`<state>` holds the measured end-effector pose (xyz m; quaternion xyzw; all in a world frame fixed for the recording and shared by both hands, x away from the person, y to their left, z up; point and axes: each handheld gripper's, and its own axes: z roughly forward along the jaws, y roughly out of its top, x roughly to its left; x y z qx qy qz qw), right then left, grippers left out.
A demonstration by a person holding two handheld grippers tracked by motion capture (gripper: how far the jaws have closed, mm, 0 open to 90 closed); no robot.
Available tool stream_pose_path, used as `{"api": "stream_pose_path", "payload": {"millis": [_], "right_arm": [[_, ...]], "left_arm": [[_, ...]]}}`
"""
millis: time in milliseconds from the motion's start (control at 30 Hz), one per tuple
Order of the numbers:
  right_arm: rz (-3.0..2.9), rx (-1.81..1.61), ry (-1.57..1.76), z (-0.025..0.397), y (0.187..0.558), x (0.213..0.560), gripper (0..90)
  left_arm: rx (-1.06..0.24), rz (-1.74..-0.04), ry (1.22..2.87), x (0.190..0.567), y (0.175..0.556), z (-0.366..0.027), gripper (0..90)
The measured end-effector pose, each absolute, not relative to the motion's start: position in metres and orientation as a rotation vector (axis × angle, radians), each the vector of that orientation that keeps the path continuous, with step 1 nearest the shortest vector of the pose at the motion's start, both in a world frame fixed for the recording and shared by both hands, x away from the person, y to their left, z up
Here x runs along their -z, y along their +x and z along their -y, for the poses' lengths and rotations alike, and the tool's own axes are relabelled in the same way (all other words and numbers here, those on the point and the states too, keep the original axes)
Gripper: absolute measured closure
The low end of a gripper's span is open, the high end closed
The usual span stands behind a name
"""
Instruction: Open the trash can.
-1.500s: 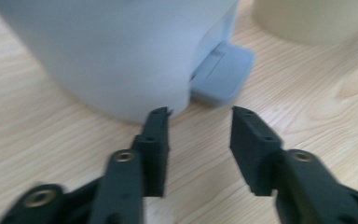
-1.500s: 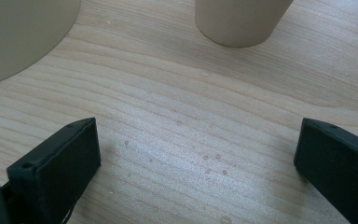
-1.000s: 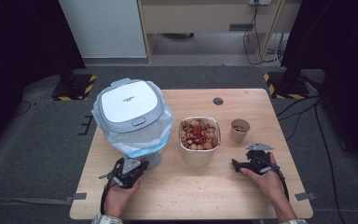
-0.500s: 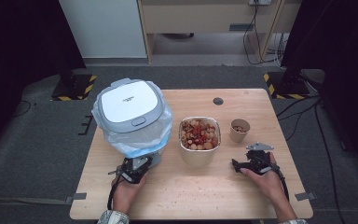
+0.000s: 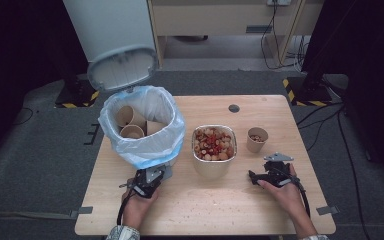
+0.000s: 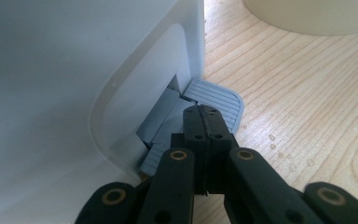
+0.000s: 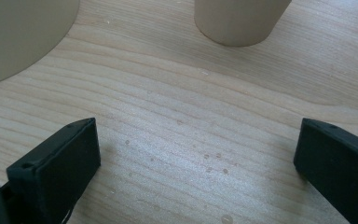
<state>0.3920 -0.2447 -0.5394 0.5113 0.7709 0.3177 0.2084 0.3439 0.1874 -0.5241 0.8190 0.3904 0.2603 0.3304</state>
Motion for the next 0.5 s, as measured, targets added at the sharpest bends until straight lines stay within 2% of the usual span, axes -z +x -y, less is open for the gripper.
{"api": "stream_pose_path", "payload": {"millis": [500], "right_arm": [[-2.175, -0.887, 1.391, 0.2428, 0.3928, 0.5390, 0.9]], "left_arm": [[-0.660, -1.033, 2.133, 0.5237, 0.3447, -0.1886, 89.5]]}}
